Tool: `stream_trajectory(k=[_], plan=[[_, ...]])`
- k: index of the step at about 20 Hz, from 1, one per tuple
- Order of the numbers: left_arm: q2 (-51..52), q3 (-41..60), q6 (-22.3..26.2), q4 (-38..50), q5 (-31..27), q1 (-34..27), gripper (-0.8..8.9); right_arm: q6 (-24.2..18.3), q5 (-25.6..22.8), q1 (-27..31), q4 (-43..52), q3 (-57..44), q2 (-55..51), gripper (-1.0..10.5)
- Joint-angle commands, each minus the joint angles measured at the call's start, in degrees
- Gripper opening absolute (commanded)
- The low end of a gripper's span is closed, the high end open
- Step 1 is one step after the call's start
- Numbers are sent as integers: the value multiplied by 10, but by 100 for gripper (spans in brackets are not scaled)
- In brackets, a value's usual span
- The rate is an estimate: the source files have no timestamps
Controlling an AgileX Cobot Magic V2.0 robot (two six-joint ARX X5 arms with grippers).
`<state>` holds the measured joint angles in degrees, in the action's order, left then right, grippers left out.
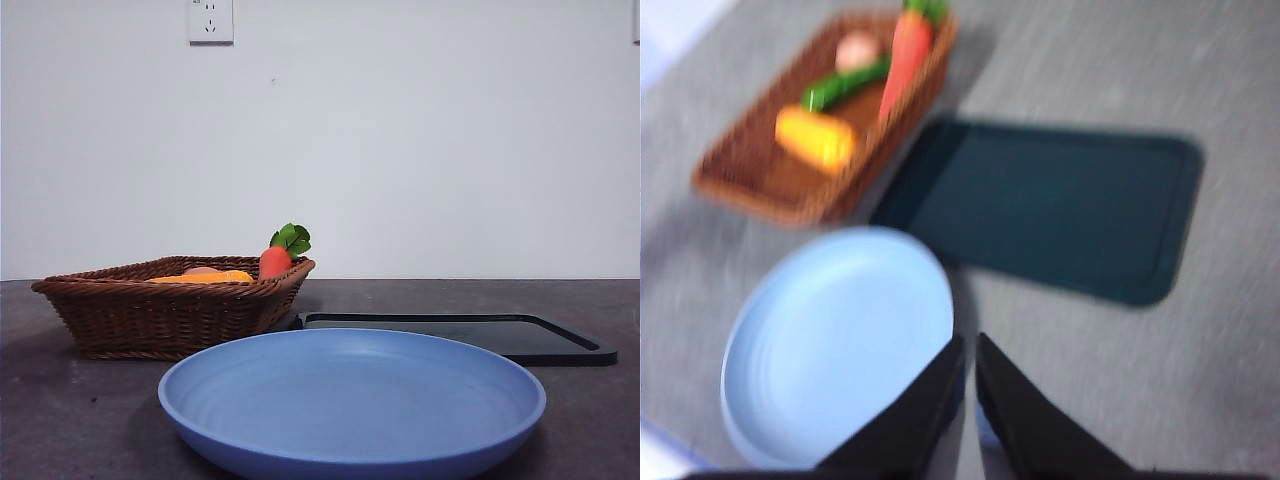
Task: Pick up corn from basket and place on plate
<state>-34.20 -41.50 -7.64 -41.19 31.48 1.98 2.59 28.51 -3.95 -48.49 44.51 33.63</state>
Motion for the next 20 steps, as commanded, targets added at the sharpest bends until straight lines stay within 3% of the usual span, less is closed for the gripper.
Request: stream_trajectory(k=[1, 8, 9, 12, 13, 20], plan=[[-20, -13, 39, -14, 3, 14, 7, -64, 0, -20, -49, 32, 40, 2], [-37, -13, 55, -38, 3, 33, 25, -64, 0, -53, -55, 35, 95, 9], [-37, -13, 54, -38, 3, 33, 75, -60, 0, -53, -55, 35, 99, 50], [-37, -13, 52, -38, 3, 33, 358, -47, 0, -53, -49, 35, 102, 278], [-37, -13, 50, -38, 3, 33, 402, -42, 0, -53, -44, 35, 104, 296], [-37, -13, 50, -38, 3, 33, 404, -25, 6, -81, -11, 36, 180, 295]])
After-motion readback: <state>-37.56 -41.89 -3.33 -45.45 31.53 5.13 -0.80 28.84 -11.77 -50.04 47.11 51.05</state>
